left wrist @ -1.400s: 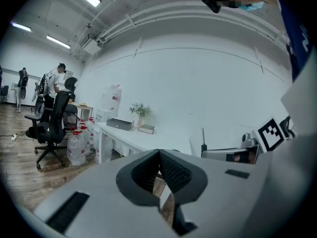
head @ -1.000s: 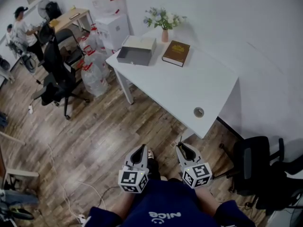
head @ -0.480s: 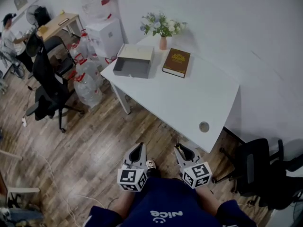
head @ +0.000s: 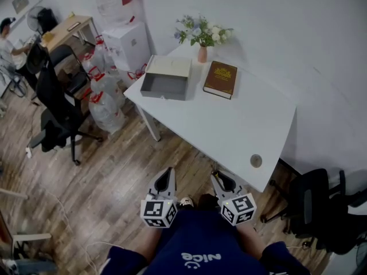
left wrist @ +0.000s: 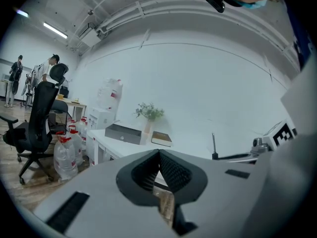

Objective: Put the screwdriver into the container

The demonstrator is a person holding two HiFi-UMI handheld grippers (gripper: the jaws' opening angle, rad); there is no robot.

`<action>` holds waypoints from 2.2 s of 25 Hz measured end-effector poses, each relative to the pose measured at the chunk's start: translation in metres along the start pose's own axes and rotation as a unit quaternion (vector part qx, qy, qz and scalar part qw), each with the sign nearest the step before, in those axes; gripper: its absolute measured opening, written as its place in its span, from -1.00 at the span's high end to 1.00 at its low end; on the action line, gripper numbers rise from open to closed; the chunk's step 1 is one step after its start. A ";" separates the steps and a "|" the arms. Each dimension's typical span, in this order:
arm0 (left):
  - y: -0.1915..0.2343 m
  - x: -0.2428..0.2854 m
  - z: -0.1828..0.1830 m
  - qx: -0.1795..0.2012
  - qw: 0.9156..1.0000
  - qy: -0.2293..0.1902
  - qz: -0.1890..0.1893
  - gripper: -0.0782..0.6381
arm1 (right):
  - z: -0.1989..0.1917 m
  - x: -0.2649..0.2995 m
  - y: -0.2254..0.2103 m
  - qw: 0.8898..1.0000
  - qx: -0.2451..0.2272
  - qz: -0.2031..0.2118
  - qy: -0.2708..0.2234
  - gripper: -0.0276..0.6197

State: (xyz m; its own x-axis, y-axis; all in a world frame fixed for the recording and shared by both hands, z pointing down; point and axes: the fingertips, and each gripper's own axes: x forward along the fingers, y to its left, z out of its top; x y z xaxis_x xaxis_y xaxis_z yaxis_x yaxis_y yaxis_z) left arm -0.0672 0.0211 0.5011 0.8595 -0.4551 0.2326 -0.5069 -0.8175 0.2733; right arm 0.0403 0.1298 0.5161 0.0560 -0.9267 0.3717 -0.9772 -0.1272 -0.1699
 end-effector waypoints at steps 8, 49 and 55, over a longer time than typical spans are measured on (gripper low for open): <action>0.031 0.010 0.002 -0.004 0.999 0.004 0.031 0.73 | 0.021 0.048 -0.009 1.000 -0.006 0.023 -0.006 0.63; 0.125 0.112 0.081 -0.005 0.988 -0.047 0.146 0.73 | 0.220 0.255 -0.061 0.983 -0.138 0.106 -0.050 0.63; 0.126 0.125 0.094 -0.012 0.988 -0.060 0.145 0.73 | 0.241 0.286 -0.066 0.977 -0.173 0.113 -0.050 0.63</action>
State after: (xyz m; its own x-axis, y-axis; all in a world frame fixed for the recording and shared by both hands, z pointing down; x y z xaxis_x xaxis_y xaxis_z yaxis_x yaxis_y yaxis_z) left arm -0.0174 -0.1721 0.4771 0.6793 -0.7081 0.1926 -0.7326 -0.6391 0.2342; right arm 0.1699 -0.2123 0.4133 -0.1668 -0.9493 0.2665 -0.9766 0.1963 0.0879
